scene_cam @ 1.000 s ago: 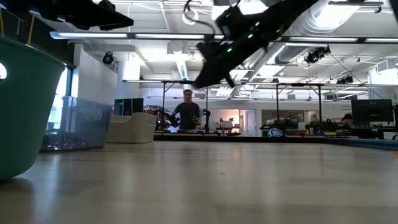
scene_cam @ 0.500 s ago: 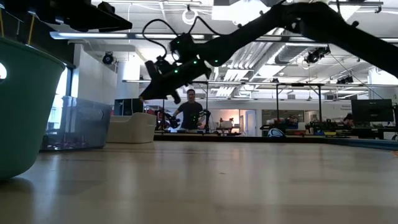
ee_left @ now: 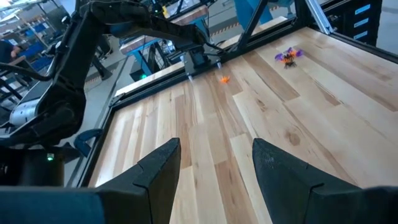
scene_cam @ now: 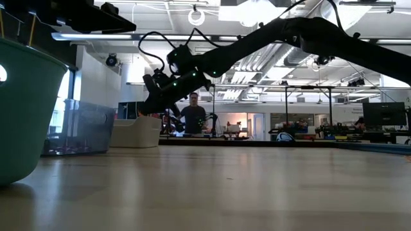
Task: Sort Halloween decoration
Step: Put the middle right orange spider into the gray bin
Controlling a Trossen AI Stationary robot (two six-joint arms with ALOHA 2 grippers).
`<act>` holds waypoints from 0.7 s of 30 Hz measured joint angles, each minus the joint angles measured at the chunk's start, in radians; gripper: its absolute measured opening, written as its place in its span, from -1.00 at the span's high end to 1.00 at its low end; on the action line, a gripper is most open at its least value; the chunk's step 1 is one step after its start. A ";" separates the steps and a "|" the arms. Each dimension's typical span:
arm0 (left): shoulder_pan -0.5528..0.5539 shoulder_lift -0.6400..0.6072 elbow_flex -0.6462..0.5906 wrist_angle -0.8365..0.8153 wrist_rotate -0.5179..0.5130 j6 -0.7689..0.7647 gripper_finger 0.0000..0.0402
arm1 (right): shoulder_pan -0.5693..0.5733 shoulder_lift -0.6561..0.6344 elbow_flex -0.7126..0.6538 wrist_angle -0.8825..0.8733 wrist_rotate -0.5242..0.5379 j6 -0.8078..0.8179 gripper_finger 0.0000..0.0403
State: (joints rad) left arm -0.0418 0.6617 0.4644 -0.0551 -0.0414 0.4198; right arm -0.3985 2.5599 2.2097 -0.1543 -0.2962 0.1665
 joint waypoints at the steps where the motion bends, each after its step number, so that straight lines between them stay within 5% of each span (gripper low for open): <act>1: 0.000 0.000 0.000 0.000 0.000 0.000 0.07 | 0.000 0.000 0.000 0.001 0.000 0.000 0.97; 13: 0.000 0.000 0.000 -0.018 0.004 -0.025 0.07 | -0.001 0.000 0.000 0.000 0.000 -0.011 0.43; 21: 0.000 -0.026 0.000 -0.047 0.004 -0.021 0.07 | -0.001 0.000 0.034 -0.094 0.000 -0.019 0.38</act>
State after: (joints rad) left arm -0.0418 0.6358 0.4641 -0.1017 -0.0375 0.3983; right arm -0.3992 2.5599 2.2440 -0.2482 -0.2958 0.1476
